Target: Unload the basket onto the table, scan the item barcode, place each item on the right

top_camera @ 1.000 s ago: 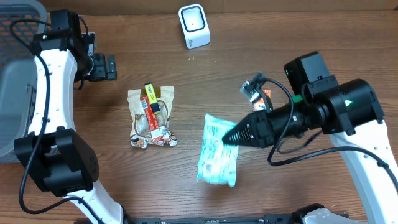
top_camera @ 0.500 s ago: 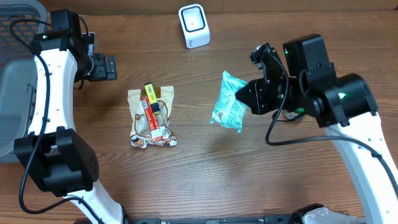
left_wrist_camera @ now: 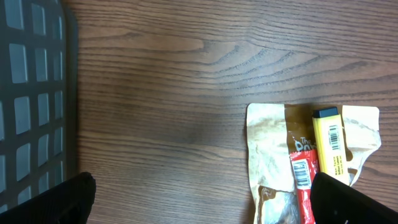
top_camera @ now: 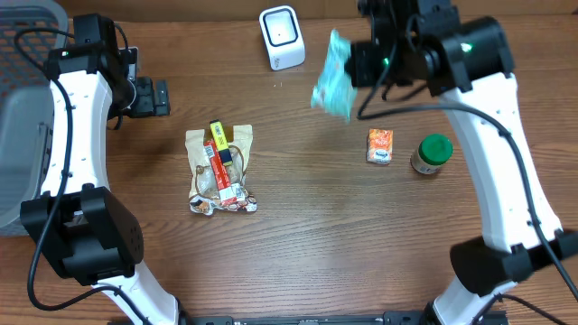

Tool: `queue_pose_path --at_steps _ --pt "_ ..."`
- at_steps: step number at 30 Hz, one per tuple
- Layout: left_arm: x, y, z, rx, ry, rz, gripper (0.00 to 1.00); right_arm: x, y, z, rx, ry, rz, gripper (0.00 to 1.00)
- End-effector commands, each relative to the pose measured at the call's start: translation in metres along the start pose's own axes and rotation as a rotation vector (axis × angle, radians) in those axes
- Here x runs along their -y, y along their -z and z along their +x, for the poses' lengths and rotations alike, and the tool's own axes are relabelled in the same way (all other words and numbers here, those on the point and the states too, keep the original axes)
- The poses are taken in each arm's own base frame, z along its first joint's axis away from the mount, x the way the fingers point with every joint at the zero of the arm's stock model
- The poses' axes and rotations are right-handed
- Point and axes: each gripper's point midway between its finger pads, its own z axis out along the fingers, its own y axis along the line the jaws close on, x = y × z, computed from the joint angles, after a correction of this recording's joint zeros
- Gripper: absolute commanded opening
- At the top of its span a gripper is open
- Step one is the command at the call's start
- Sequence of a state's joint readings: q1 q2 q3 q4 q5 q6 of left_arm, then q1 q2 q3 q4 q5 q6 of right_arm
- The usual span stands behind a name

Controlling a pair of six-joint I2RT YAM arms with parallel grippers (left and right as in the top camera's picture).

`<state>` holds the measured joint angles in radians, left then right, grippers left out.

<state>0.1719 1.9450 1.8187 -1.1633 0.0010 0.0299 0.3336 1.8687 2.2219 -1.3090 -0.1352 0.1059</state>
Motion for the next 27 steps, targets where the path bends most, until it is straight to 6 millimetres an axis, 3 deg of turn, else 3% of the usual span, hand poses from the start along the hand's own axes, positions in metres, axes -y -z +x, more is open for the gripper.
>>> queue_pose_path --at_steps 1,5,12,15,20,25,27 --pt "0.002 0.006 -0.004 0.021 -0.018 0.008 1.0 0.012 -0.002 -0.032 0.115 0.075 0.083 0.04" --pt "0.002 0.006 -0.004 0.021 -0.018 0.008 1.0 0.007 -0.017 -0.067 0.24 0.176 0.102 0.03" --pt "0.002 0.006 -0.004 0.021 -0.018 0.008 1.0 0.01 -0.046 -0.12 0.441 0.296 0.348 0.04" --pt "0.002 0.006 -0.004 0.02 -0.018 0.008 1.0 -0.008 -0.068 -0.138 0.513 0.405 0.376 0.04" --pt "0.002 0.006 -0.004 0.021 -0.018 0.008 1.0 -0.021 -0.111 -0.151 0.574 0.543 0.481 0.04" --pt "0.002 0.006 -0.004 0.02 -0.018 0.008 1.0 -0.016 -0.173 -0.143 0.537 0.705 0.57 0.04" --pt "0.002 0.006 -0.004 0.021 -0.018 0.008 1.0 -0.011 -0.188 -0.14 0.537 0.707 0.595 0.04"
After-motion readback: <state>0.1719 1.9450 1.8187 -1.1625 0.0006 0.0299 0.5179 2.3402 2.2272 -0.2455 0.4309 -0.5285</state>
